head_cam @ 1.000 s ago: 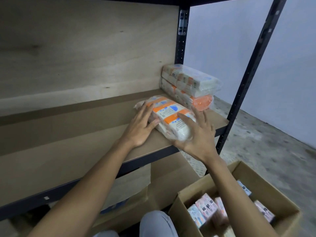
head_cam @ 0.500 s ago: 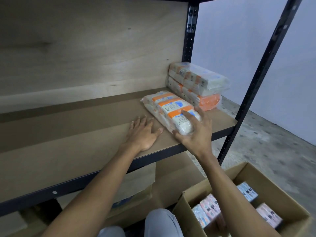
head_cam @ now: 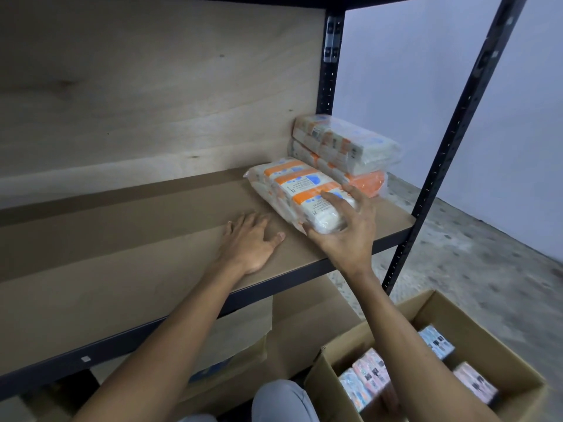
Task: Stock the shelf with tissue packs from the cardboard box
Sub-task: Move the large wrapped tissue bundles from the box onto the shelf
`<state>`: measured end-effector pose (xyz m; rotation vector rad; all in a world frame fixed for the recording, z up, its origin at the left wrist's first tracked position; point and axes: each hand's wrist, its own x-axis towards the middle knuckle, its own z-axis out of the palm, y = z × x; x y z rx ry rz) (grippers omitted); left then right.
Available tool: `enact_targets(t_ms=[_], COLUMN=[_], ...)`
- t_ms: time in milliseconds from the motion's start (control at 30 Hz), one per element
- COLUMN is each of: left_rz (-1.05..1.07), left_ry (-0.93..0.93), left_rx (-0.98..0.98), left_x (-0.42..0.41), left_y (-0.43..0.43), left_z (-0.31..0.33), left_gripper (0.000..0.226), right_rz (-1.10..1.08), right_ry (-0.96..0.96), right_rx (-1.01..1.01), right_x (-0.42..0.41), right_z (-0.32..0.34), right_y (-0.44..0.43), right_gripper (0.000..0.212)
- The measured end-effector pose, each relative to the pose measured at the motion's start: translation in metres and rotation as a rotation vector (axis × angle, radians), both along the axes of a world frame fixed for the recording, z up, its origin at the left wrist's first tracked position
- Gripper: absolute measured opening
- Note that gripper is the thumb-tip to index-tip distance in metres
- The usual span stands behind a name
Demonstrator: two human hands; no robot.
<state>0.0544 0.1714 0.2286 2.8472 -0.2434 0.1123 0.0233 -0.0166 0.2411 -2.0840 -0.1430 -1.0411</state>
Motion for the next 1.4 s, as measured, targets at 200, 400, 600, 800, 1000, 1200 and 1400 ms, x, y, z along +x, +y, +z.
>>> enact_targets(t_ms=[200, 400, 600, 800, 1000, 1200, 1400], left_rz=[-0.008, -0.046, -0.075, -0.074, -0.063, -0.063, -0.067], left_ry=[-0.022, 0.011, -0.009, 0.002, -0.044, -0.049, -0.061], left_rx=[-0.022, -0.006, -0.010, -0.036, -0.025, -0.016, -0.017], left_x=[0.014, 0.035, 0.052, 0.078, 0.089, 0.089, 0.090], left_y=[-0.006, -0.024, -0.045, -0.061, -0.068, -0.067, -0.068], left_z=[0.002, 0.003, 0.006, 0.003, -0.001, -0.002, -0.003], left_gripper=[0.064, 0.062, 0.058, 0.057, 0.056, 0.055, 0.054], right_rz=[-0.020, -0.031, -0.081, -0.119, -0.109, -0.076, -0.047], right_ry=[-0.086, -0.160, -0.185, -0.148, -0.105, -0.100, -0.071], right_rx=[0.012, 0.023, 0.008, 0.057, 0.073, 0.092, 0.090], right_x=[0.009, 0.026, 0.063, 0.104, 0.136, 0.157, 0.168], right_z=[0.036, 0.076, 0.105, 0.107, 0.098, 0.097, 0.093], right_y=[-0.005, -0.021, -0.057, -0.096, -0.113, -0.109, -0.112], right_gripper=[0.061, 0.060, 0.057, 0.056, 0.058, 0.057, 0.055])
